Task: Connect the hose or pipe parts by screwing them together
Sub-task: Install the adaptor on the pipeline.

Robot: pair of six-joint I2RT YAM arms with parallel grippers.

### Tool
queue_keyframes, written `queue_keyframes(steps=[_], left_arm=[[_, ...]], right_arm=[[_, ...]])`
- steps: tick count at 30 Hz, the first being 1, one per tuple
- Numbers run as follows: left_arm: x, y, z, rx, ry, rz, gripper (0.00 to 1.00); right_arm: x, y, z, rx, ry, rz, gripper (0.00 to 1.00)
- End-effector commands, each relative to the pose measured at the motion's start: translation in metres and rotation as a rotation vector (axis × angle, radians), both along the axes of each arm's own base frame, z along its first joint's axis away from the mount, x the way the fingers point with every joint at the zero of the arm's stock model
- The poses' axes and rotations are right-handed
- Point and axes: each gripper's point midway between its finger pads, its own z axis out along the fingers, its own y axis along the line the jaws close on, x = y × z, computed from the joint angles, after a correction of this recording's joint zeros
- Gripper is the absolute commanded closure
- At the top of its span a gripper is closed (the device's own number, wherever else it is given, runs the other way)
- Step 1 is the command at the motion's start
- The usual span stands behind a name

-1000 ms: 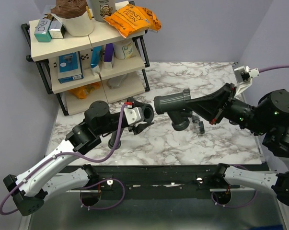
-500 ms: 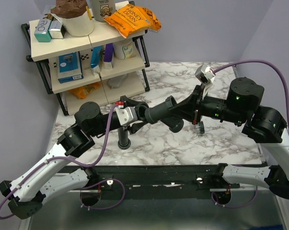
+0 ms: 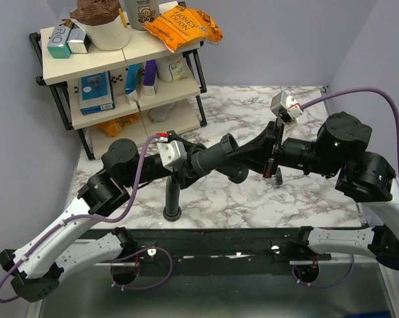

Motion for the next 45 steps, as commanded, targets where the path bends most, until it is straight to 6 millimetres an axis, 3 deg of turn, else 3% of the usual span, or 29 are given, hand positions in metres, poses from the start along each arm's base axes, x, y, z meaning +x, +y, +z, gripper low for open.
queue_keyframes(steps=[1, 6, 12, 18, 20, 21, 24, 28, 32, 38, 40, 45], left_arm=[[-0.021, -0.014, 0.038, -0.163, 0.102, -0.122, 1.00], [-0.029, -0.018, 0.060, -0.258, 0.171, -0.168, 1.00], [-0.040, -0.014, 0.083, -0.358, 0.254, -0.209, 1.00], [-0.054, -0.008, 0.084, -0.383, 0.231, -0.264, 1.00], [-0.059, -0.005, 0.086, -0.394, 0.222, -0.273, 1.00], [-0.059, -0.005, 0.085, -0.395, 0.213, -0.278, 1.00], [-0.061, -0.001, 0.087, -0.411, 0.213, -0.273, 1.00], [-0.063, 0.001, 0.085, -0.416, 0.238, -0.273, 1.00], [-0.055, -0.002, 0.082, -0.416, 0.294, -0.238, 1.00], [-0.035, -0.006, 0.075, -0.453, 0.449, -0.139, 0.99], [-0.028, -0.007, 0.067, -0.461, 0.530, -0.100, 0.93], [-0.021, -0.009, 0.057, -0.464, 0.563, -0.067, 0.96]], right_arm=[[0.000, 0.022, -0.014, -0.004, 0.023, 0.018, 0.99], [0.001, 0.022, -0.033, -0.023, 0.058, -0.004, 0.99], [0.004, 0.007, -0.029, -0.033, 0.036, -0.053, 0.99], [-0.002, -0.035, 0.039, 0.062, -0.092, -0.108, 0.99], [-0.006, -0.040, 0.045, 0.038, -0.108, -0.096, 0.99], [-0.008, -0.045, 0.061, 0.055, -0.140, -0.092, 0.99], [-0.011, -0.050, 0.065, 0.013, -0.166, -0.081, 0.99], [-0.004, -0.033, 0.053, -0.053, -0.163, -0.056, 0.99], [0.001, -0.023, 0.054, -0.054, -0.173, -0.060, 0.99], [0.009, -0.025, 0.061, -0.088, -0.241, -0.087, 0.99], [0.016, -0.021, 0.058, -0.126, -0.260, -0.103, 0.99], [0.022, -0.027, 0.066, -0.140, -0.305, -0.147, 0.99]])
